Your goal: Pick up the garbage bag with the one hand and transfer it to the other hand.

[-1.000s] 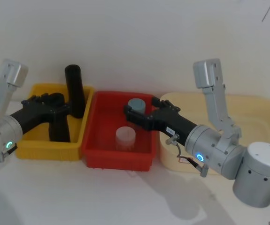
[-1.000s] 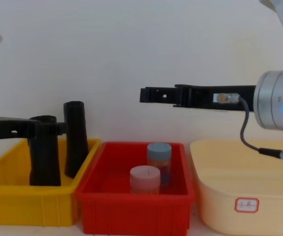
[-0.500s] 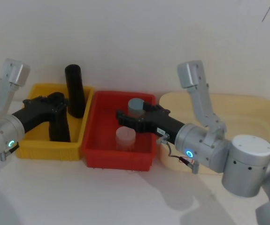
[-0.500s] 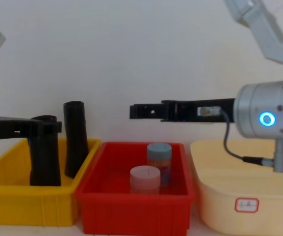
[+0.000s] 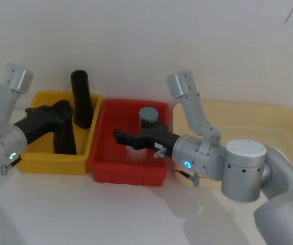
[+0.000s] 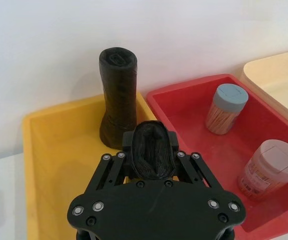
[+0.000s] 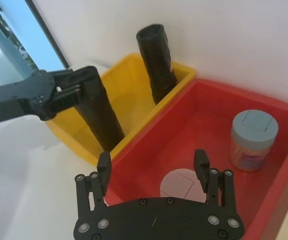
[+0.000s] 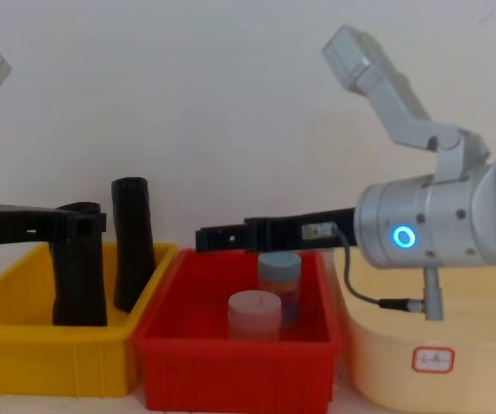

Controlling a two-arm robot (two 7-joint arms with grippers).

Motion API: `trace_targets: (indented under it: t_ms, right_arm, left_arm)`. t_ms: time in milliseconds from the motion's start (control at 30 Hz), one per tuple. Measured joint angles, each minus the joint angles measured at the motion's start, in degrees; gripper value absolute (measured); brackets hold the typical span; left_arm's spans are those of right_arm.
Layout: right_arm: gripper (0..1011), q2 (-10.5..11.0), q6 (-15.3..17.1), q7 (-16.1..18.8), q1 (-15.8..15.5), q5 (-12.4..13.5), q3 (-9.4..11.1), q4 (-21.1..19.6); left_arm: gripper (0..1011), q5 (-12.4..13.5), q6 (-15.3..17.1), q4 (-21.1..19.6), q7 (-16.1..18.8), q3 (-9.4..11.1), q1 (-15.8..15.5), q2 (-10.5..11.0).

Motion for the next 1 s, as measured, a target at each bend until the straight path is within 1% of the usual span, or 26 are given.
trace_targets:
  t_ms: [267,400,433,633,833,1000]
  right_arm:
    - [999,-0.3,0.4,0.1,1.6,-1.8,-1.5,2.6]
    - [999,0.1,0.6,0.0,2.4,-3.2,-2.6,3.4]
    - [999,0.1,0.6,0.0,2.4,-3.2,-2.6,3.4]
    - [1000,0.6,0.2,-0.4,3.1,-5.5,-3.8,4.4]
    - [1000,0.9,-0.5,-0.7,3.6,-7.1,-4.6,5.8]
    - [1000,1.0,-0.8,-0.7,3.9,-7.9,-5.0,6.6]
  left_arm:
    - [353,0.0,0.0,0.0,0.0,0.0,0.0,0.0]
    - [353,0.0,0.0,0.1,0.0,0.0,-0.1,-0.1]
    - [353,0.0,0.0,0.1,0.0,0.0,-0.1,-0.1]
    - [353,0.0,0.0,0.1,0.0,0.0,-0.1,-0.1]
    - [353,0.0,0.0,0.1,0.0,0.0,-0.1,-0.1]
    - [353,0.0,0.0,0.1,0.0,0.0,-0.1,-0.1]
